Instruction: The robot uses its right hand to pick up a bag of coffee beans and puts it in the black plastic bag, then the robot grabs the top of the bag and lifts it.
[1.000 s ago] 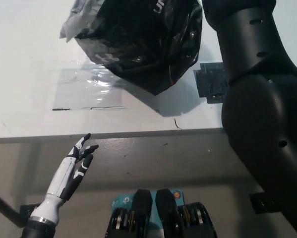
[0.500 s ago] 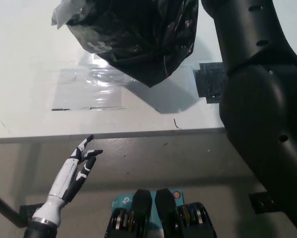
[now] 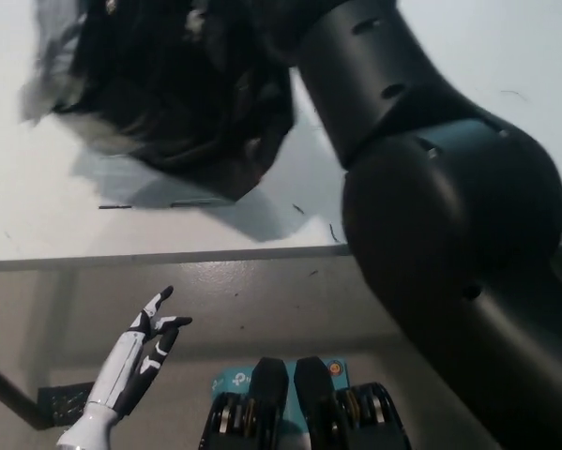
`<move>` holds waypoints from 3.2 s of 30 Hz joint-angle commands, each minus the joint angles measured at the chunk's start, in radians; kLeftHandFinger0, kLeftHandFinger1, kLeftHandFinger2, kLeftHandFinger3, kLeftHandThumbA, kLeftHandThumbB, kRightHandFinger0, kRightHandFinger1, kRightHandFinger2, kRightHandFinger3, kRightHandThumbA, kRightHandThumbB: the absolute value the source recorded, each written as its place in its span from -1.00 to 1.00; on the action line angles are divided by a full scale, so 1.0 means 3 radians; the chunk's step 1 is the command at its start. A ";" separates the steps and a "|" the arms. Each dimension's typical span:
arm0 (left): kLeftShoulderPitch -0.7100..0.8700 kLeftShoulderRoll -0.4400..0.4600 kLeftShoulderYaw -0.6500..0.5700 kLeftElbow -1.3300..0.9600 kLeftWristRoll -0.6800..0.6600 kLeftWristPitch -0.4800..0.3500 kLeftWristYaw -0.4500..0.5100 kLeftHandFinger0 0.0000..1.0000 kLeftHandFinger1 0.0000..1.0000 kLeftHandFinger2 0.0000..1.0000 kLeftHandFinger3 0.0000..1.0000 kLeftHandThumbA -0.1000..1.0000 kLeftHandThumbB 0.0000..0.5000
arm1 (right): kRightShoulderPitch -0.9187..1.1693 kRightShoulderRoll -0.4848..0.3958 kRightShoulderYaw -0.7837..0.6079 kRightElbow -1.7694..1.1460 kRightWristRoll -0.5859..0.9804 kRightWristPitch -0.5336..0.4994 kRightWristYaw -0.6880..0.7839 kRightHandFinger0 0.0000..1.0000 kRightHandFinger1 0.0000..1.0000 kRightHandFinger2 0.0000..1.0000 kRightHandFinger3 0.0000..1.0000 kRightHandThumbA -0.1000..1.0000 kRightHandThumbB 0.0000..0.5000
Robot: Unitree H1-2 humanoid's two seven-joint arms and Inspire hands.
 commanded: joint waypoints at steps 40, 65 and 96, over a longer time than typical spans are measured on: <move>-0.0261 0.0058 -0.0039 -0.0081 0.0054 -0.0090 -0.0040 0.62 0.49 0.46 1.00 1.00 -0.42 | 0.0863 -0.0656 0.2988 0.0251 -0.1491 -0.0565 0.1761 1.00 1.00 1.00 1.00 0.93 0.38; -0.0227 0.0093 -0.0071 0.0014 0.0071 -0.0203 -0.0016 0.71 0.52 0.56 1.00 1.00 -0.48 | 0.0378 -0.1234 0.2535 -0.0791 -0.1219 -0.0017 0.1748 1.00 1.00 1.00 1.00 0.97 0.88; -0.0692 0.0080 0.0129 0.0137 -0.0272 -0.0051 -0.0007 0.99 1.00 1.00 1.00 1.00 -0.17 | 0.2247 -0.3078 0.1299 -0.5887 0.0113 0.0269 0.1240 1.00 1.00 1.00 1.00 1.00 0.95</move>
